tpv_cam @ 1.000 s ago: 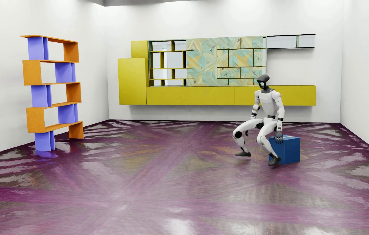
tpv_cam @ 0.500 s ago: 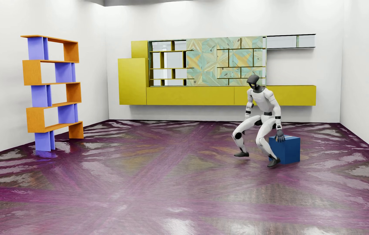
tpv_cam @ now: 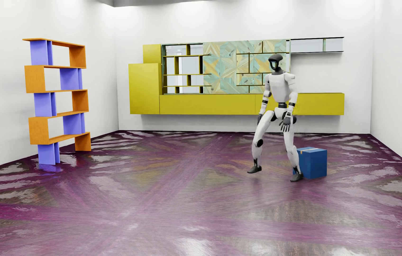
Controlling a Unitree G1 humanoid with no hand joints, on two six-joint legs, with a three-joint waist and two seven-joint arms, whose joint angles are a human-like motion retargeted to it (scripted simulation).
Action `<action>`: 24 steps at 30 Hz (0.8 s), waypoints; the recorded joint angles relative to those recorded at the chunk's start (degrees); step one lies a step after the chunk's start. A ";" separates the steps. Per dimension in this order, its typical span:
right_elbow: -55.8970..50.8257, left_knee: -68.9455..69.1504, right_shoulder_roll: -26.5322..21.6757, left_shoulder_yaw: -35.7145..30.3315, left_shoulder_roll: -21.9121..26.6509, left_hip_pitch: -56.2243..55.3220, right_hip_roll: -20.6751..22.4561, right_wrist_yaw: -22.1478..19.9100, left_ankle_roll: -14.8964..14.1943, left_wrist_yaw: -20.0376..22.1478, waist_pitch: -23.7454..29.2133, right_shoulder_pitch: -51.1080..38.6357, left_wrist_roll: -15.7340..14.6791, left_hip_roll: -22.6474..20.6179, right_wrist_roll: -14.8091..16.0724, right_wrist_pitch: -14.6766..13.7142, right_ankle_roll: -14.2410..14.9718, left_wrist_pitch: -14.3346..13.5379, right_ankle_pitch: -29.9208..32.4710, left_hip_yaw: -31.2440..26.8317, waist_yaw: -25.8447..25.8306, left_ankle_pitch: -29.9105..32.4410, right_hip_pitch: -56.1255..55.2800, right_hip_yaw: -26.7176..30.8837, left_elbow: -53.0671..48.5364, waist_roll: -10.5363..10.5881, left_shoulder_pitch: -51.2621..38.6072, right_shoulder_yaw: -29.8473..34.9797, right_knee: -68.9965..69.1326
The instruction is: Get off of the dark blue box
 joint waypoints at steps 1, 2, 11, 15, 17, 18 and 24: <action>1.62 -3.40 0.76 -1.35 -0.75 3.17 -0.23 1.03 0.12 -0.09 -0.67 0.93 0.67 0.11 -0.49 0.11 -1.04 -0.69 1.77 0.24 -0.58 0.66 0.29 -0.66 -1.18 0.49 -1.63 -1.01 -7.06; 2.55 -7.80 1.29 -2.94 -1.07 7.36 1.08 1.52 -0.10 0.69 -1.78 2.57 1.81 -0.46 -0.55 -0.21 -3.16 -0.71 4.21 0.90 -0.98 1.15 0.31 -1.21 -2.87 0.06 -2.40 -1.34 -12.66; 6.22 9.02 2.42 -4.80 -3.07 14.10 6.52 2.09 -6.20 1.08 -7.21 5.40 1.21 3.97 0.44 -0.72 -12.43 -0.51 1.47 0.84 -2.23 15.77 9.05 -4.39 -3.06 1.93 -2.12 -4.69 -17.65; 7.64 41.37 -2.90 0.34 -2.80 -5.31 8.05 4.15 -8.09 -1.39 -6.35 -2.27 -0.57 1.78 1.38 1.05 -15.28 1.10 -3.23 -1.92 3.50 16.70 27.81 -7.51 5.11 0.40 6.72 2.93 -28.68; 6.37 42.53 -4.61 5.57 -2.31 -14.50 8.48 3.36 -9.94 -1.95 -4.50 -8.39 -0.65 -0.11 3.15 -0.71 -14.99 1.26 -5.10 -4.46 6.81 12.87 36.81 -7.45 8.69 -0.29 10.54 5.09 -33.71; 4.92 39.23 -5.38 6.71 -1.74 -20.34 8.39 2.65 -10.87 -2.27 -5.46 -10.62 -1.40 -1.30 4.15 0.25 -14.04 1.40 -5.95 -6.31 8.31 13.24 40.33 -8.02 9.66 -0.64 13.24 5.32 -36.53; -1.45 -25.12 -4.30 19.14 -0.43 -21.27 7.23 0.88 -10.83 -2.16 -8.65 -16.40 -3.36 -3.48 4.23 -3.59 -8.14 1.21 -14.78 -3.77 10.92 21.72 57.02 -11.70 11.94 -2.45 24.62 7.33 -37.50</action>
